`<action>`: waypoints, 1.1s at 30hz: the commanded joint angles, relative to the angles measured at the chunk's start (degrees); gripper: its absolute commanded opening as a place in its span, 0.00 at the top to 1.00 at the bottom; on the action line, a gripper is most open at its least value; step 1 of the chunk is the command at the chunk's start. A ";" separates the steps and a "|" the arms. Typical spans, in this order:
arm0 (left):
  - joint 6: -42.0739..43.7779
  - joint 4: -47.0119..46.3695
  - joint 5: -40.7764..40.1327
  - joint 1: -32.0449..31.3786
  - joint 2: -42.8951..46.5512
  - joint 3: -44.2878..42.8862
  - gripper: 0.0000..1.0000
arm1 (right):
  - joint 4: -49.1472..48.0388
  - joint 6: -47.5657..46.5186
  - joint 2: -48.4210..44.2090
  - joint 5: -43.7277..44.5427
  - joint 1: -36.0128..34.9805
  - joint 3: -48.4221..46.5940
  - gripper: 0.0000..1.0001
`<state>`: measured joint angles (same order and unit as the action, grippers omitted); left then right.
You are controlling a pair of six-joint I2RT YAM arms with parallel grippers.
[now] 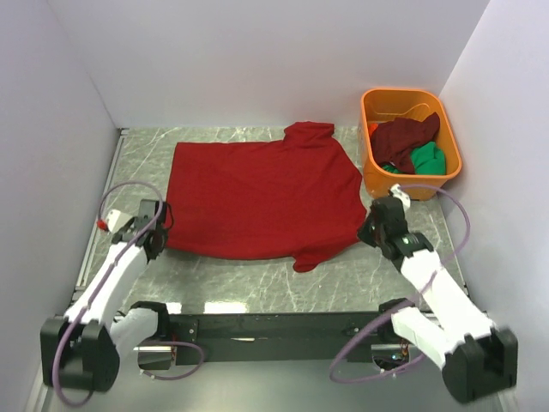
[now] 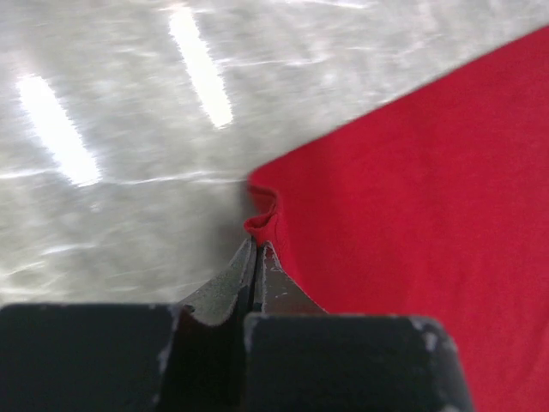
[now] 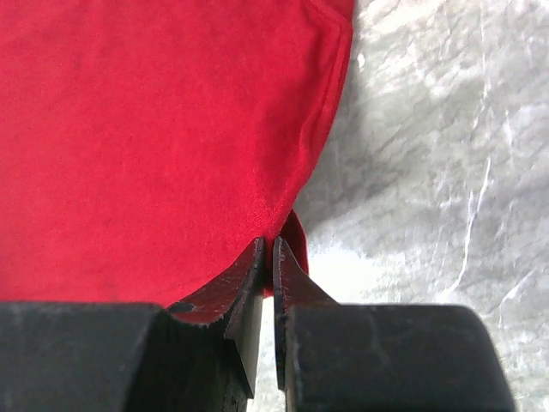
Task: Fold and stack the t-shirts
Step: Fold the tshirt
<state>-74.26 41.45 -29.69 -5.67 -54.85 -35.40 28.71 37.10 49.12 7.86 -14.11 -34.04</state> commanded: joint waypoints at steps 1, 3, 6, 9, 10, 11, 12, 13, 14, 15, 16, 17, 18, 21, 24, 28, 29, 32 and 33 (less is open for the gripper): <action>2.54 -7.08 1.65 -0.04 -6.73 -4.49 0.99 | -3.66 -1.50 6.84 3.91 -0.13 -6.72 0.89; 2.45 -8.49 1.83 -0.04 -10.78 -6.43 1.00 | -5.06 -1.77 12.38 4.62 -0.04 -8.66 0.90; 1.84 -8.93 1.74 -0.04 -17.99 -10.47 0.99 | -7.00 -2.03 18.71 4.89 -0.13 -12.09 0.91; 1.49 -9.63 1.92 -0.13 -22.83 -13.64 0.99 | -7.35 -2.56 24.08 5.76 -0.04 -15.78 0.91; 1.49 -9.72 1.83 -0.04 -23.80 -15.12 0.99 | -7.53 -2.91 25.13 6.81 0.05 -17.27 0.91; 1.49 -9.72 1.83 -0.13 -25.29 -15.84 0.99 | -7.53 -3.09 27.15 7.43 -0.04 -18.16 0.92; 1.49 -9.72 1.14 -0.04 -26.00 -17.32 0.99 | -7.35 -3.35 28.12 7.87 -0.04 -19.73 0.92; 1.57 -9.46 0.78 -0.04 -27.49 -18.12 0.99 | -7.35 -3.70 29.09 8.57 -0.04 -20.70 0.93; 1.49 -9.20 0.52 -0.04 -28.20 -18.91 0.99 | -7.18 -3.96 30.84 8.66 -0.04 -21.58 0.94; 1.14 -8.93 0.25 0.05 -28.99 -20.49 1.00 | -7.09 -4.23 31.81 8.84 0.05 -22.55 0.96; 1.13 -8.67 -0.01 0.05 -30.30 -21.11 0.99 | -7.18 -4.41 32.61 9.02 0.05 -24.04 0.97; 1.05 -8.58 -0.01 0.05 -30.92 -21.55 0.99 | -7.00 -4.49 34.09 9.45 0.13 -24.84 0.96; 0.61 -8.58 0.07 0.13 -31.54 -22.43 0.99 | -6.74 -4.58 34.89 9.54 0.13 -26.32 0.97; 0.17 -8.23 -0.10 0.40 -33.56 -24.10 0.99 | -5.95 -5.11 37.97 10.33 0.31 -29.58 0.97; 0.08 -7.97 0.07 1.19 -34.97 -25.33 0.99 | -5.51 -5.29 39.99 10.60 0.31 -31.60 0.98; 0.43 -8.23 0.25 2.51 -34.89 -25.95 0.99 | -5.42 -5.55 41.49 10.69 0.49 -32.84 0.98; 0.52 -8.40 0.42 2.86 -34.89 -26.04 0.99 | -5.42 -5.55 41.75 10.86 0.66 -33.02 0.98; 1.48 -8.85 0.86 3.74 -35.32 -27.00 1.00 | -5.94 -5.46 41.93 10.86 1.19 -32.84 0.98; 1.66 -8.76 0.69 3.74 -35.59 -27.88 0.99 | -6.21 -5.46 41.93 10.78 1.28 -32.76 0.98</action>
<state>-73.08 33.69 -28.25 -2.52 -90.50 -59.77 23.57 32.05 90.63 16.43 -13.87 -64.51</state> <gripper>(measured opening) 0.012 0.073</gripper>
